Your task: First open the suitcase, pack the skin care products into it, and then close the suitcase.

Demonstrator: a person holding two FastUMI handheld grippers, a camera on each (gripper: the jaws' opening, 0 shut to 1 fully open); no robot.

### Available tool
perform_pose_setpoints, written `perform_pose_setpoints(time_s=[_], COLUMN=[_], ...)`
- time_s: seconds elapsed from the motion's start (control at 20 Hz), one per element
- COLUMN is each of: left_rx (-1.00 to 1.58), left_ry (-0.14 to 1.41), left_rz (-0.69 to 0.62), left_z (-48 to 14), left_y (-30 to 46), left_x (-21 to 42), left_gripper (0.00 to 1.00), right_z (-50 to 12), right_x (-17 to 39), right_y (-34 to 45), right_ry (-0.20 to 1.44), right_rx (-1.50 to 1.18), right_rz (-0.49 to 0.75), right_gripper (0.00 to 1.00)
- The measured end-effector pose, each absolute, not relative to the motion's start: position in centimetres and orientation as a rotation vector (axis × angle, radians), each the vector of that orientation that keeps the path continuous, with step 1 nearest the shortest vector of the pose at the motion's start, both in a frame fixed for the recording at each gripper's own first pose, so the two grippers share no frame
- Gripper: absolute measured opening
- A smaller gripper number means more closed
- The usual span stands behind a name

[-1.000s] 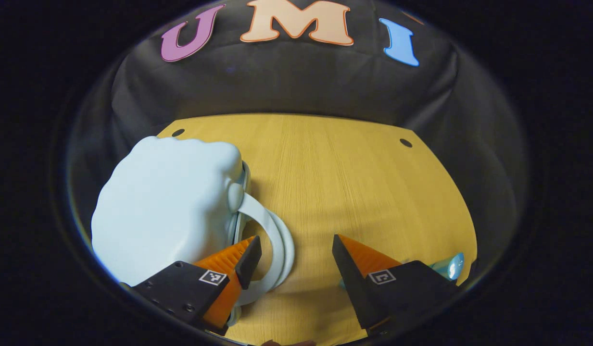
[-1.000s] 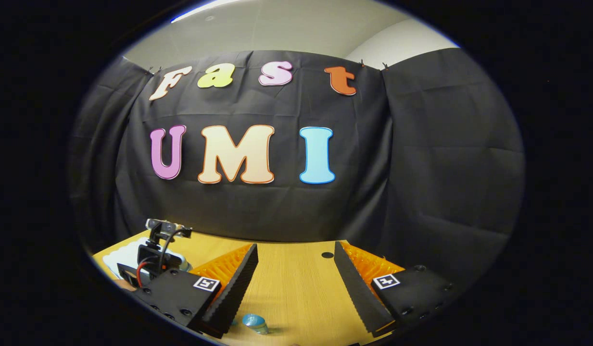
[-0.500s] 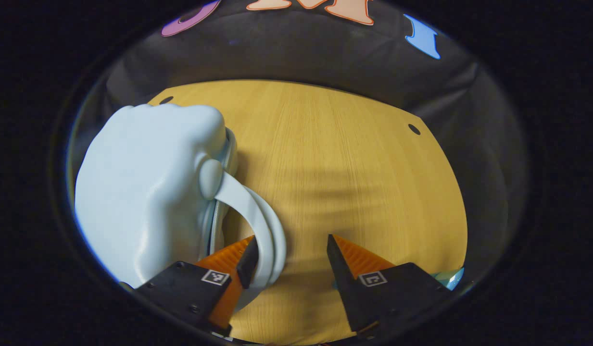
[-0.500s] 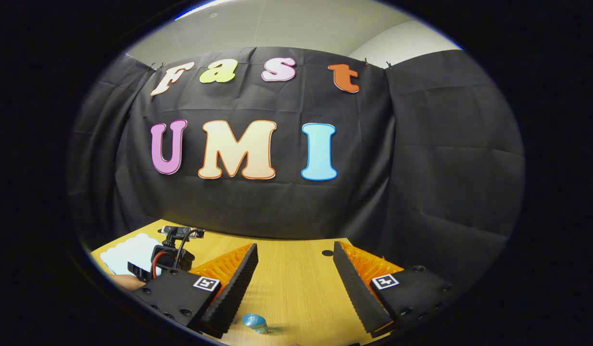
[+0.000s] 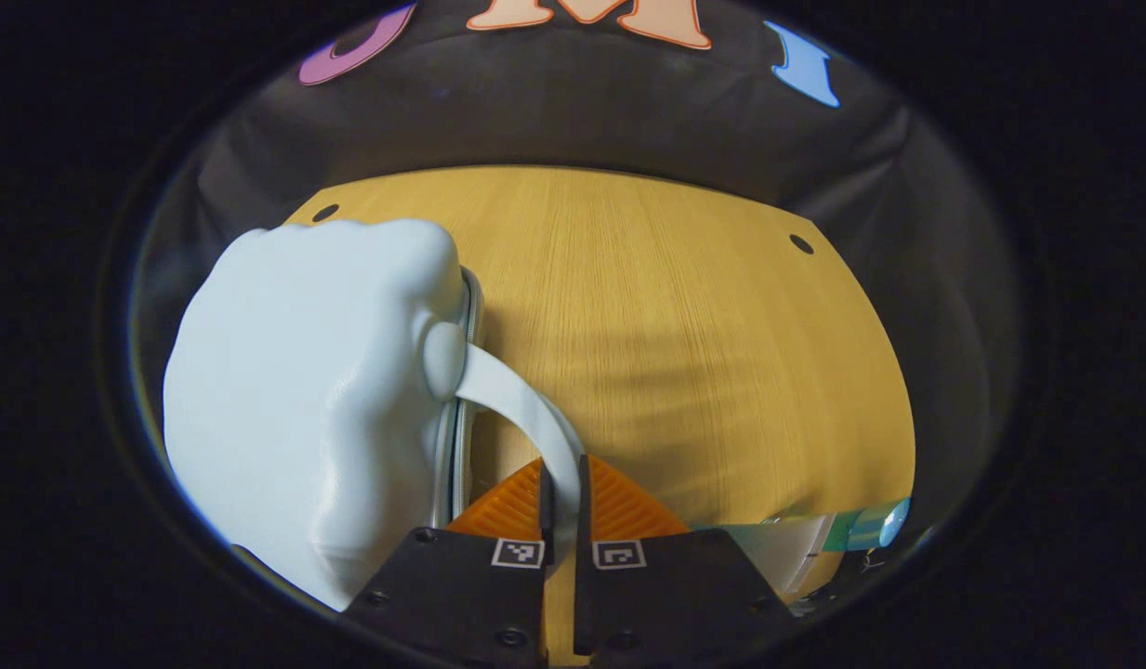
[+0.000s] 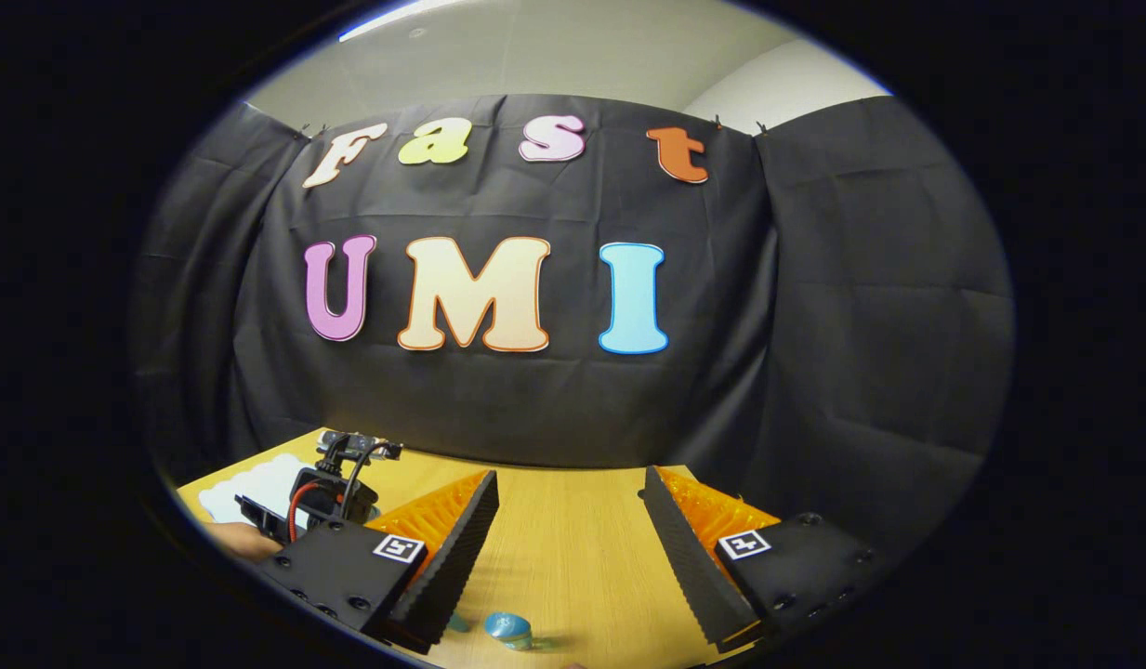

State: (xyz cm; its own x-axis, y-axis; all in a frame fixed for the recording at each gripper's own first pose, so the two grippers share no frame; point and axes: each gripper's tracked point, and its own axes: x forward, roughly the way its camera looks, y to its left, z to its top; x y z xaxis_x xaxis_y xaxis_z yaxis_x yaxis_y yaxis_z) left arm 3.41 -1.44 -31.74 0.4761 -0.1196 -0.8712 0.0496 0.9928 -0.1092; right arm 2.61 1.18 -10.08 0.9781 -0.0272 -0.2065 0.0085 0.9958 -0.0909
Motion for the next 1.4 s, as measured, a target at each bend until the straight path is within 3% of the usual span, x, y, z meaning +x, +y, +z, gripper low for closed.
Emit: perform_pose_setpoints(time_s=[0.15,0.9,1.4], left_rx=[-0.027,0.014,-0.001], left_ry=[1.045,0.847,0.747], left_rz=[-0.098,-0.144,-0.104], left_z=[-31.0,-17.5,-10.5], left_y=[-1.7,3.9,13.7], left_x=[3.7,5.2,6.0], left_gripper=[0.00,0.00,0.00], right_z=[-9.8,-9.4,-8.8], right_x=[2.6,2.5,2.7], right_y=[1.5,4.6,7.2], right_ry=[0.199,0.164,0.138], right_rx=[-0.084,0.003,0.022], right_rz=[-0.009,0.044,0.044], right_gripper=[0.98,0.99,0.99])
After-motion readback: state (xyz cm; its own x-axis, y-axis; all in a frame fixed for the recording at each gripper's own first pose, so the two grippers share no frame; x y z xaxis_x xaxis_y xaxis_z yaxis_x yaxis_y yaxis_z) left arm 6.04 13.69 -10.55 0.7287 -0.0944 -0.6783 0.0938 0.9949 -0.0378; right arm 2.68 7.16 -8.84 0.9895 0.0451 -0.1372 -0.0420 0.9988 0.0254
